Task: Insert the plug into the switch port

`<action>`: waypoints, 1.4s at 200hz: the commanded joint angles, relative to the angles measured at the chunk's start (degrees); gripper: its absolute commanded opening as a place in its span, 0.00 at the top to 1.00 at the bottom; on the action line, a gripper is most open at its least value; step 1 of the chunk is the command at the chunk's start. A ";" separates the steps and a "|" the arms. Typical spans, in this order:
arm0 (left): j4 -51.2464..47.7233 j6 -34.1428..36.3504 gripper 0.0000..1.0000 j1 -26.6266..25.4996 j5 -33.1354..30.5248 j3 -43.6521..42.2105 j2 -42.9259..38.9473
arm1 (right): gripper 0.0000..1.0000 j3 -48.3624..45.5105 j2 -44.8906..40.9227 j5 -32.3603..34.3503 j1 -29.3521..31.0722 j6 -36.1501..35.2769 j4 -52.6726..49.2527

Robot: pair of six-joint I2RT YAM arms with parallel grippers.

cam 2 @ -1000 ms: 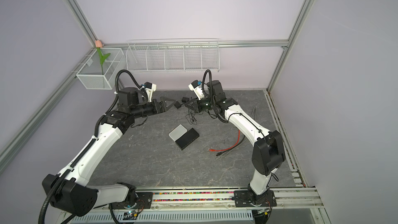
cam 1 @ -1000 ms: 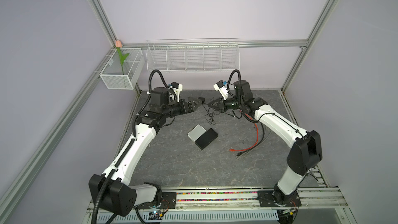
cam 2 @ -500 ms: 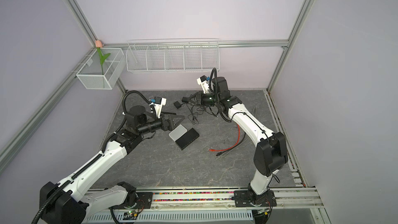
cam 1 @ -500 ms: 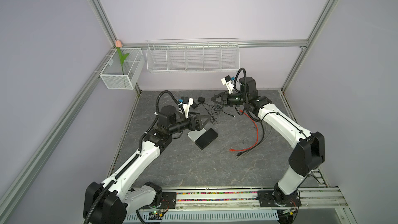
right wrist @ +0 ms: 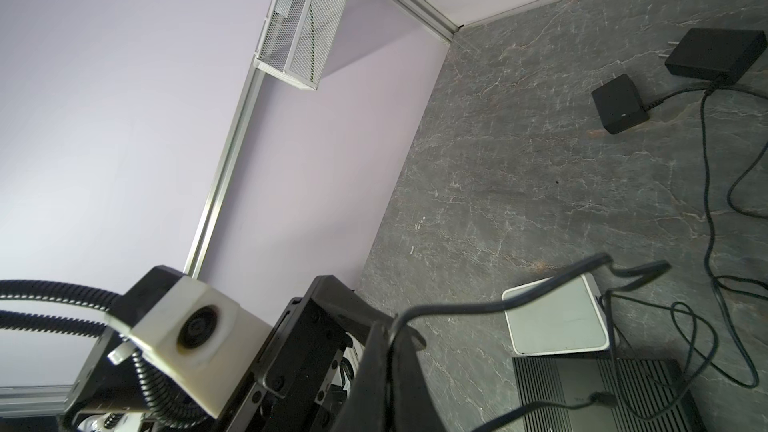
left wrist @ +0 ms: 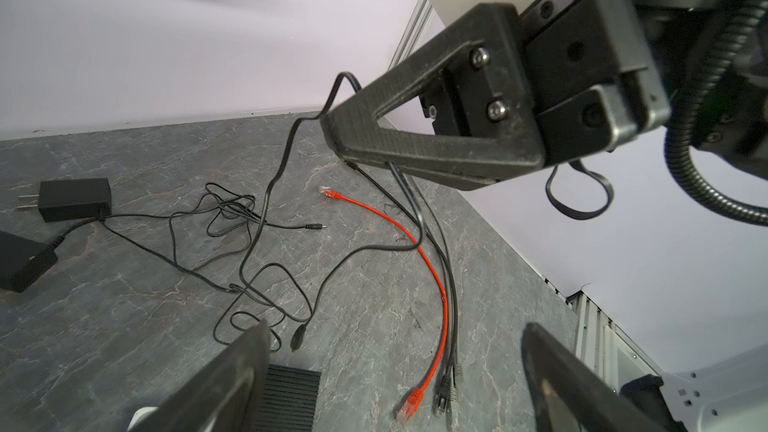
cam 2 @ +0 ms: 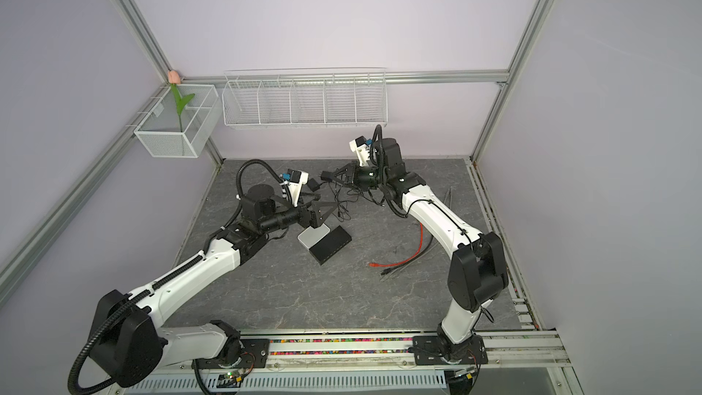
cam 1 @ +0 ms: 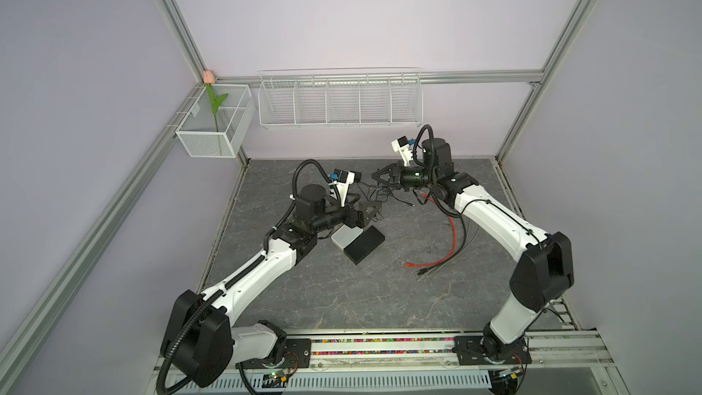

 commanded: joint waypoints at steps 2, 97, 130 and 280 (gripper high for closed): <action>4.49 1.36 0.08 -0.53 -1.66 2.20 2.23 | 0.93 -1.48 -3.85 -1.20 0.36 2.83 2.65; 5.27 2.40 0.50 -3.07 -1.42 6.35 9.60 | 0.94 -2.05 -5.47 -2.11 1.12 3.62 4.55; 4.39 2.38 0.71 -3.31 0.60 6.22 9.89 | 0.93 -1.44 -5.29 -2.08 0.79 3.26 3.85; -15.53 -0.48 1.00 -2.58 8.48 17.13 13.38 | 0.16 -26.72 -31.81 13.57 1.76 -32.65 -8.28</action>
